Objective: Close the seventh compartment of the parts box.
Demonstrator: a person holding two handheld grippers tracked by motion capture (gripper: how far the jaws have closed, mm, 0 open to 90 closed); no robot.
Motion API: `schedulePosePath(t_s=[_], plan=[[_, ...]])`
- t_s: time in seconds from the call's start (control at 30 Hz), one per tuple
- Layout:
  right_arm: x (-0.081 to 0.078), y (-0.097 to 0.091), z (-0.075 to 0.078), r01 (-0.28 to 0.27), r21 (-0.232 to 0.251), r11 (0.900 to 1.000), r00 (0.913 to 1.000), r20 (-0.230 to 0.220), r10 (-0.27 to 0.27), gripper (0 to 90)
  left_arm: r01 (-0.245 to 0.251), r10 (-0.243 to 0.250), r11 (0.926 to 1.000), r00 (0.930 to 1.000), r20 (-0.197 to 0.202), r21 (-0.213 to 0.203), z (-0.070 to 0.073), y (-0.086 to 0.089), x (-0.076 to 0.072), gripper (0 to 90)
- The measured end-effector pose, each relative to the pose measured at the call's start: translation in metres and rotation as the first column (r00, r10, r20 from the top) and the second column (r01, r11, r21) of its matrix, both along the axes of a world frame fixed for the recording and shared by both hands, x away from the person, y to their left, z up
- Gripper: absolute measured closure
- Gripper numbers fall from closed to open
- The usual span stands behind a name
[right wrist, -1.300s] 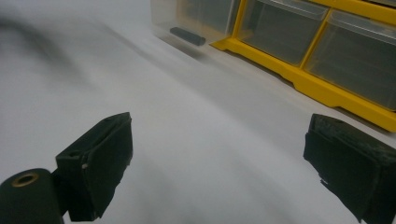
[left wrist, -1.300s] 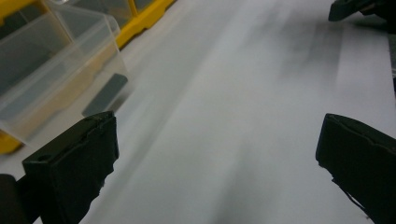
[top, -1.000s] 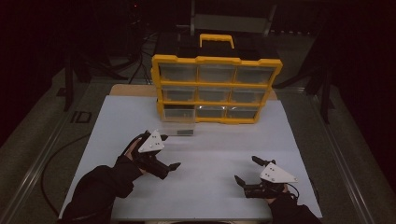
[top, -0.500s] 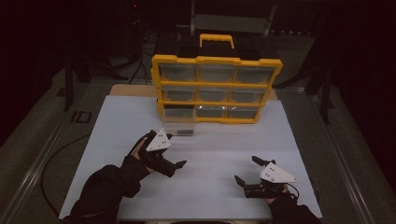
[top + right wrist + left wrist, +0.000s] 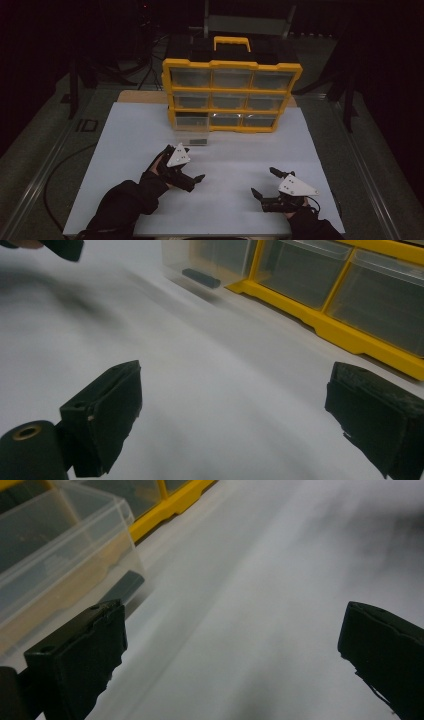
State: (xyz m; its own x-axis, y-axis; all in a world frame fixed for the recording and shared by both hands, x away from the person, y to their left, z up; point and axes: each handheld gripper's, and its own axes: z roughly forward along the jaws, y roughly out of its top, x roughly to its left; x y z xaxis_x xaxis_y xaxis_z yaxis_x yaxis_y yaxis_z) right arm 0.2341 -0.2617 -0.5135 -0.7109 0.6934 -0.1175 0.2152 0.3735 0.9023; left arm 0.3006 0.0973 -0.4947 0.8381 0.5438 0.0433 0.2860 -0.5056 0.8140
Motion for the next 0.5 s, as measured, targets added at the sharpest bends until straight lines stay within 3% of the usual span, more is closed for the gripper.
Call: schedulePosePath(t_s=[0.5], plan=[[0.0, 0.0, 0.0, -0.001, -0.001, 1.0, 1.0, 0.001, 0.001, 8.2, -0.096, 0.096, 0.9953, 0.9939, -0.053, 0.008, -0.025, -0.001, 0.006, 0.0]])
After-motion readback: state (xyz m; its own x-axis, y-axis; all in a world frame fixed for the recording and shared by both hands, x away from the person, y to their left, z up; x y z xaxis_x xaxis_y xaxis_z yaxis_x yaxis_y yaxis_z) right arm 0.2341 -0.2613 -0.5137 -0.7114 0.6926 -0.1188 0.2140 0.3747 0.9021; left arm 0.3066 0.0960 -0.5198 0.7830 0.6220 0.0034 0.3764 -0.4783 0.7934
